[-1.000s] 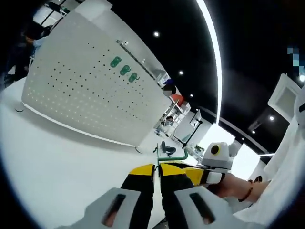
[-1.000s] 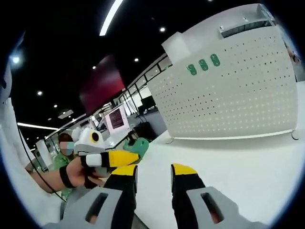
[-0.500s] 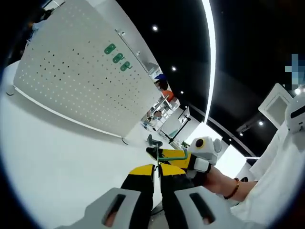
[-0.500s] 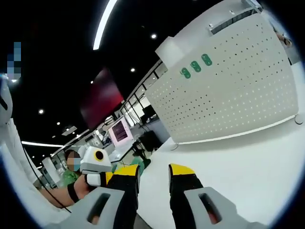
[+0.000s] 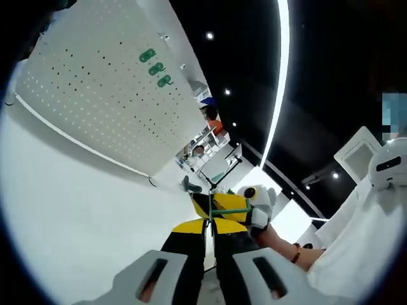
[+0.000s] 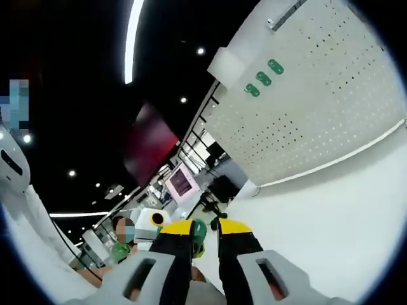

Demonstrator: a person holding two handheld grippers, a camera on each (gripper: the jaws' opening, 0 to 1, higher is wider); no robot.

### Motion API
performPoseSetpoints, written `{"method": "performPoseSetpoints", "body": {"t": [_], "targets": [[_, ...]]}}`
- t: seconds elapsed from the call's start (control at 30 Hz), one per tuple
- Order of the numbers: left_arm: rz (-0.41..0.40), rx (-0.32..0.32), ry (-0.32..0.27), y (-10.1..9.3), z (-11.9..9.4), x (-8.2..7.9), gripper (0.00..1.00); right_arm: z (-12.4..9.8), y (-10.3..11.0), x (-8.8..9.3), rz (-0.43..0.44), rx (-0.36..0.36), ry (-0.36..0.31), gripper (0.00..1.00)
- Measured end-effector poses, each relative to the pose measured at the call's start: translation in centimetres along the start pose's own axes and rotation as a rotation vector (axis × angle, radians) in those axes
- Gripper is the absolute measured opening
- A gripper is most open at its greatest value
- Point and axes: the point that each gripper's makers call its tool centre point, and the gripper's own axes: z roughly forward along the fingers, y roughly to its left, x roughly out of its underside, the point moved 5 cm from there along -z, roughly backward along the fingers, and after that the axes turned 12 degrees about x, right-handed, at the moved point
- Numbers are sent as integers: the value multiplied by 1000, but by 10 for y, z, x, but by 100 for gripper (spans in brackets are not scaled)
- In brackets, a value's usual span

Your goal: Insert the hook assembly into the mounting plate slot until the hook locks in place.

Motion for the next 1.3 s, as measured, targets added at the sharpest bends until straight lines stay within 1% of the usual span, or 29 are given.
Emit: {"method": "performPoseSetpoints", "body": {"t": [0.07,0.17,0.33,0.5,0.6,0.67,0.7,0.73,0.77,0.8,0.83,0.87,0.9,0.93,1.03,1.1,1.13,1.17,1.2,1.3], "targets": [[-10,15,4,-2,1,0,4,-1,3,-1,34,-26,-4,9],[-21,34,17,-5,3,2,4,-1,3,-1,57,-31,-3,8],[15,55,58,-11,7,6,4,-2,7,-1,60,-52,7,8],[8,71,52,-12,7,5,4,-3,9,-1,103,-73,14,7],[11,72,50,-12,7,5,4,-4,11,-2,89,-66,11,6],[-4,85,26,-13,7,2,4,-3,10,-4,124,-57,0,5],[-6,87,19,-13,7,2,4,-3,9,-5,127,-49,-6,4],[7,91,11,-14,8,1,5,-3,8,-6,125,-40,-13,3],[27,101,16,-16,9,1,6,-3,8,-6,123,-30,-9,2],[50,99,30,-18,10,1,6,-3,8,-6,123,-26,-5,2],[94,83,46,-15,9,1,6,-3,8,-6,122,-24,-4,2],[115,69,57,-14,9,2,7,-2,8,-6,111,-17,-3,2],[114,63,58,-14,10,2,8,-2,6,-5,87,4,2,2],[118,61,59,-15,11,2,8,-2,6,-5,74,11,1,2],[148,33,60,-12,11,1,10,-2,7,-6,74,24,-7,1],[193,1,99,-9,11,3,11,-1,4,-5,17,54,2,1],[234,-17,129,-7,11,5,12,0,5,-5,6,62,-1,1],[258,-26,154,-7,11,7,12,1,6,-4,8,59,-3,1],[283,-24,174,-8,12,10,12,1,6,-4,-5,65,-2,1],[313,-58,189,-6,13,10,12,2,6,-4,-29,77,-11,1]]}}
